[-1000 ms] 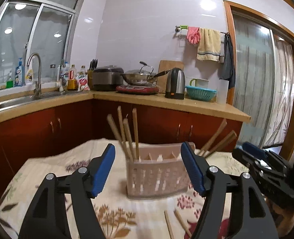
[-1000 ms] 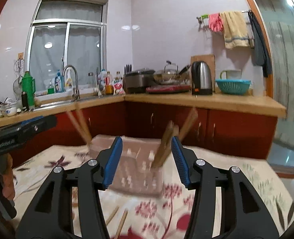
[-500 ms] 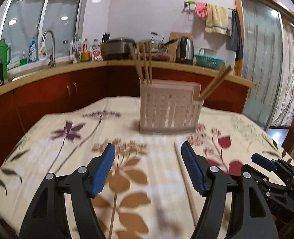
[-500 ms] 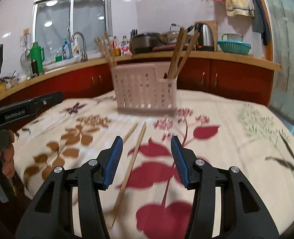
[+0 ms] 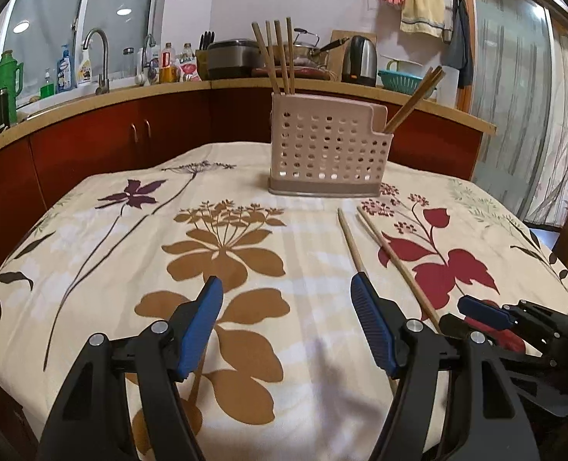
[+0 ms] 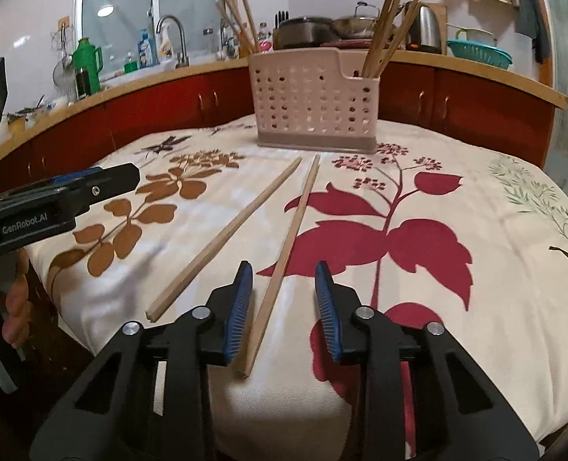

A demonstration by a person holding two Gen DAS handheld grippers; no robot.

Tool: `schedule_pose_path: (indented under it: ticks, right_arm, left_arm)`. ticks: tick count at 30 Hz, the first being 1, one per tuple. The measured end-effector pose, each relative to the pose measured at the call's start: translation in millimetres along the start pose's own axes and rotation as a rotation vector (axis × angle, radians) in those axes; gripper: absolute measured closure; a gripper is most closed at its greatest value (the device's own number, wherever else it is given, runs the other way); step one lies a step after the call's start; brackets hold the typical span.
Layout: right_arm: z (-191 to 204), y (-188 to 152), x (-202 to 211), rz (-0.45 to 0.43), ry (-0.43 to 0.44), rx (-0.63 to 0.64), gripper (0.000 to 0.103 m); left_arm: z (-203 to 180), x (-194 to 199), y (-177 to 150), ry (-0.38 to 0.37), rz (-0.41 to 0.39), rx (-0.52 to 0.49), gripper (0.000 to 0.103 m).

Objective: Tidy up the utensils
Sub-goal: 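Withdraw both open tools toward the last two chopsticks on the table, then lower the right tool onto a wooden chopstick and close it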

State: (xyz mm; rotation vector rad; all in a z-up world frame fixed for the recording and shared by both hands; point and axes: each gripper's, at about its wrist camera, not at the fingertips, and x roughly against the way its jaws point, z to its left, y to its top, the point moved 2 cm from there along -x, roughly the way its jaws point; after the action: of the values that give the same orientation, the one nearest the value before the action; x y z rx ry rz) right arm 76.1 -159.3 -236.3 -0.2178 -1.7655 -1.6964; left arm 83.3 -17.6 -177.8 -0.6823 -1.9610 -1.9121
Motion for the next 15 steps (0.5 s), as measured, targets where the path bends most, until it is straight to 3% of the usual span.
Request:
schedule_pose_path:
  ticks: [7, 15]
  right_arm:
    - [-2.3, -1.0, -9.4, 0.048, -0.012, 0.003, 0.095]
    - [-29.1, 1.2, -6.2, 0.032, -0.066, -0.054, 0.096]
  left_arm:
    - [-6.8, -5.1, -4.5, -0.021, 0.026, 0.000, 0.036]
    - [-31.9, -14.3, -10.6, -0.075, 0.065, -0.032, 0.036]
